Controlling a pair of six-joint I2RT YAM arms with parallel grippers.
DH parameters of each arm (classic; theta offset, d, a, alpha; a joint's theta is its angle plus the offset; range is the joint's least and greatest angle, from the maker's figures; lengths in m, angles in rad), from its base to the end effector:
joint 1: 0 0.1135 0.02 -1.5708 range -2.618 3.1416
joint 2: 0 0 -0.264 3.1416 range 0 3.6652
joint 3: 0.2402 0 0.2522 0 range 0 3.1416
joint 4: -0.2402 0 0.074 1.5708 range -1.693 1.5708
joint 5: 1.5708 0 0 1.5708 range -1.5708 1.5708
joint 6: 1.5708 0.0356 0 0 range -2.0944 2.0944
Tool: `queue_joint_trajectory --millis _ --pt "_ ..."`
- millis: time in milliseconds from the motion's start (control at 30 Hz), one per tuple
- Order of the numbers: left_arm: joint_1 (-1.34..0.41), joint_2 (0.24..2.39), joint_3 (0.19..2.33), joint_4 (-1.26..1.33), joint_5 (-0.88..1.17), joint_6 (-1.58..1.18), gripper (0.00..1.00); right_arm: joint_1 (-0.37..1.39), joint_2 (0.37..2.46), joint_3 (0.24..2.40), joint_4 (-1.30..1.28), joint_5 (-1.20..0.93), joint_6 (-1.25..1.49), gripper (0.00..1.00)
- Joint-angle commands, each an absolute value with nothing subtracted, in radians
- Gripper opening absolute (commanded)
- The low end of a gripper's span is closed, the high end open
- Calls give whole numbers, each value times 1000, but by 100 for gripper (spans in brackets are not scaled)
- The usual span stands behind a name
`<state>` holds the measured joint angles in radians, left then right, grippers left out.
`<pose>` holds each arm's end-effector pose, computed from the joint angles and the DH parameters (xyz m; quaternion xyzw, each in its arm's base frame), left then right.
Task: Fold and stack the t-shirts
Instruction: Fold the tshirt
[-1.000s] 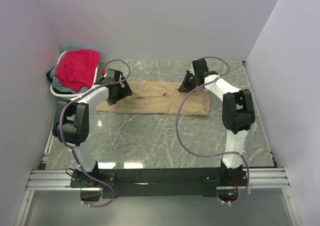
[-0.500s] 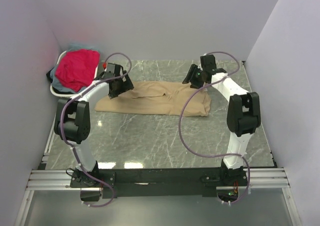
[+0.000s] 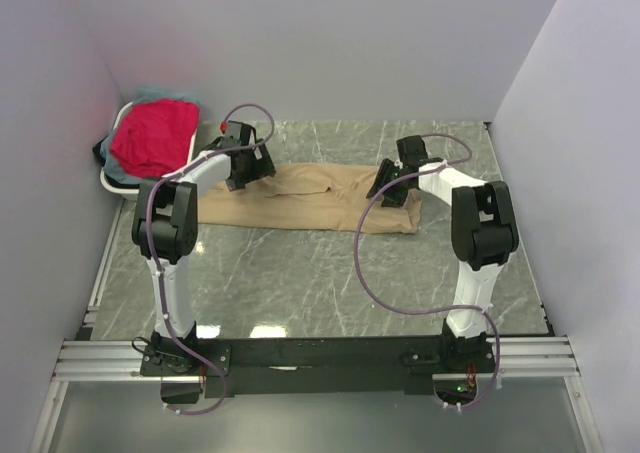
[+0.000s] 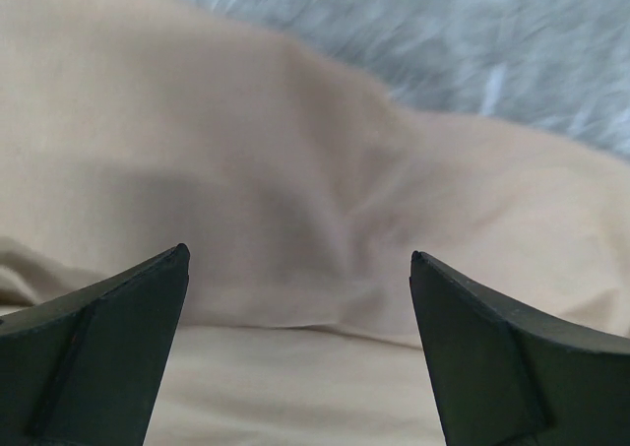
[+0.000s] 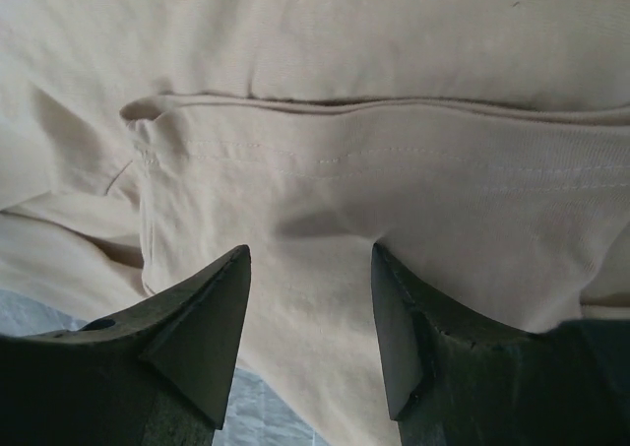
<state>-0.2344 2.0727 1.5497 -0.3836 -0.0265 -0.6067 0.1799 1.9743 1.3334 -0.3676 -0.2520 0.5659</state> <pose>0.4445 -0.1052 0.1883 -0.1792 0.9281 -0.1217 0.3027 0.4054 0.0828 0.1662 0.1486 0.9421 0.2127 0.2124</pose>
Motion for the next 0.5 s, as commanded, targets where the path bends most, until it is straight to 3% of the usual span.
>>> queue_joint_trajectory --millis 0,200,467 --pt "-233 2040 1497 -405 -81 -588 100 157 1994 1356 -406 -203 578 59" --pt "-235 2065 1490 -509 -153 -595 100 144 2051 1436 -508 -177 615 62" --pt "-261 1982 1321 -515 -107 -644 99 138 2144 1635 -682 -72 611 62"
